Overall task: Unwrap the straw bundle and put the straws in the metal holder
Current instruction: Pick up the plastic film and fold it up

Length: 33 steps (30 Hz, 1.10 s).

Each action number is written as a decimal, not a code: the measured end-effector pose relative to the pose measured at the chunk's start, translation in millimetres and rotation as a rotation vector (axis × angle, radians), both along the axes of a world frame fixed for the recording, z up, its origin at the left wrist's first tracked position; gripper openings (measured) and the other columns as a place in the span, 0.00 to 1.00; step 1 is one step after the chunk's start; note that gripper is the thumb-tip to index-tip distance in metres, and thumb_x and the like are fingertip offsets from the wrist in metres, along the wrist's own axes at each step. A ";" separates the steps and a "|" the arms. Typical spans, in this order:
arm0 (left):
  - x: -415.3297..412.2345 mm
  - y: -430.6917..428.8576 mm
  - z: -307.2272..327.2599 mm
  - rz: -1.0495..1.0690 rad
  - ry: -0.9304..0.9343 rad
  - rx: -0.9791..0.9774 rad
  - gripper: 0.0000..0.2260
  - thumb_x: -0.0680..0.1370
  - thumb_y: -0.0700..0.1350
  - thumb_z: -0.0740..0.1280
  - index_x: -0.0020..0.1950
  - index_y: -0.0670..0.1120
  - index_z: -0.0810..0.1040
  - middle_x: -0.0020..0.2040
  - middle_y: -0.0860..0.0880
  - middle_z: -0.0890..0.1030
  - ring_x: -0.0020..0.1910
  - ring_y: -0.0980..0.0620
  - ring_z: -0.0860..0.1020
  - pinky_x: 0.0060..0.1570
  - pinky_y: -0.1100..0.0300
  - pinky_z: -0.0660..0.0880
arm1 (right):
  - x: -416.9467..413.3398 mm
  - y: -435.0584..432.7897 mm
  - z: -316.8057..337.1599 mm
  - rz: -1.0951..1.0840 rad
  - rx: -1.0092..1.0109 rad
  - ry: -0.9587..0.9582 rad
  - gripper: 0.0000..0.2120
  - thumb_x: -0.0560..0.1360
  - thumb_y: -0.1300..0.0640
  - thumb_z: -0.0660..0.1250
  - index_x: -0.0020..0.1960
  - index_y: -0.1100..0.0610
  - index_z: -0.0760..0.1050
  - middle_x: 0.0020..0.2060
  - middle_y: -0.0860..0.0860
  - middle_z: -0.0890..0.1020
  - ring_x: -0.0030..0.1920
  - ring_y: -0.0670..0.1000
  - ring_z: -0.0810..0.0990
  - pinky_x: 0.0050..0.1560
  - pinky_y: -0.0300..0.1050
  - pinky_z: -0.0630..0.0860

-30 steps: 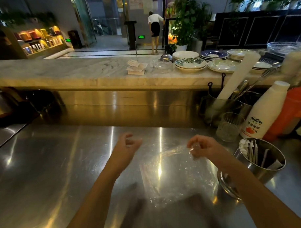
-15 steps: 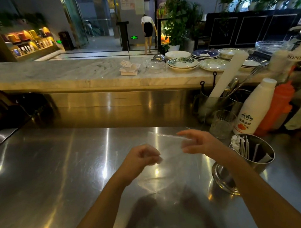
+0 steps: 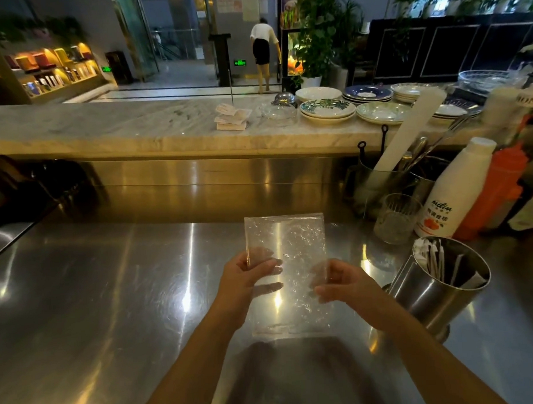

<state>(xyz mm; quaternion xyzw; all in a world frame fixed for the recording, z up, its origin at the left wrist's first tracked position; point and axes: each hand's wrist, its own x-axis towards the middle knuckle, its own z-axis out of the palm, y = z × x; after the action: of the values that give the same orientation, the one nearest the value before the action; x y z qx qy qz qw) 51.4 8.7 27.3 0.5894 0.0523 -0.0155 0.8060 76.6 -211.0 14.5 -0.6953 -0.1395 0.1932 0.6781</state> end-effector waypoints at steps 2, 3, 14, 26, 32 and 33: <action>-0.9 -0.2 -2.7 -0.030 0.054 -0.033 0.16 0.65 0.43 0.75 0.51 0.45 0.79 0.47 0.44 0.84 0.46 0.44 0.83 0.40 0.50 0.80 | 0.6 1.7 -2.4 -0.075 0.044 0.016 0.14 0.68 0.66 0.70 0.52 0.57 0.76 0.40 0.56 0.84 0.43 0.56 0.83 0.39 0.41 0.79; -1.9 -0.6 -4.2 -0.049 0.091 -0.041 0.17 0.66 0.42 0.74 0.53 0.45 0.77 0.48 0.43 0.84 0.47 0.43 0.83 0.40 0.49 0.80 | 1.1 2.6 -3.1 -0.107 0.061 0.027 0.14 0.67 0.66 0.70 0.52 0.58 0.76 0.40 0.57 0.84 0.42 0.56 0.83 0.38 0.41 0.78; -17.2 -14.3 -30.6 0.067 0.265 0.294 0.31 0.69 0.32 0.72 0.62 0.53 0.60 0.47 0.44 0.73 0.39 0.48 0.79 0.31 0.59 0.79 | -0.8 17.6 -23.4 -0.387 -0.053 0.157 0.21 0.70 0.69 0.68 0.57 0.54 0.67 0.34 0.54 0.77 0.29 0.48 0.78 0.27 0.39 0.74; -35.4 -13.7 -85.1 -0.108 0.015 1.406 0.15 0.76 0.57 0.59 0.59 0.51 0.72 0.68 0.53 0.69 0.67 0.50 0.66 0.66 0.53 0.61 | -10.8 30.7 -73.7 -0.085 -1.087 -0.424 0.16 0.75 0.43 0.56 0.59 0.47 0.71 0.72 0.51 0.60 0.70 0.53 0.58 0.68 0.54 0.55; -36.7 -10.9 -80.8 -0.176 -0.028 1.489 0.17 0.75 0.61 0.56 0.57 0.51 0.71 0.61 0.54 0.75 0.62 0.52 0.71 0.64 0.55 0.62 | -2.1 25.0 -71.7 0.108 -1.207 -0.517 0.20 0.75 0.40 0.51 0.59 0.49 0.69 0.67 0.47 0.68 0.70 0.49 0.59 0.67 0.55 0.52; -34.8 -9.3 -80.2 -0.186 -0.008 1.489 0.19 0.76 0.61 0.56 0.60 0.52 0.70 0.64 0.53 0.74 0.63 0.51 0.71 0.66 0.53 0.63 | 0.7 24.8 -69.3 0.123 -1.232 -0.523 0.20 0.75 0.39 0.52 0.59 0.49 0.69 0.66 0.46 0.69 0.70 0.50 0.59 0.67 0.56 0.51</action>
<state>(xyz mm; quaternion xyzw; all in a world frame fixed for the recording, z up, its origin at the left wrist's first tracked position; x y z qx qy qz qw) 16.6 -0.6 -52.9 0.9810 -0.0040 -0.0419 0.1896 77.3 -186.2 -54.8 -0.9699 -0.2027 0.1013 0.0888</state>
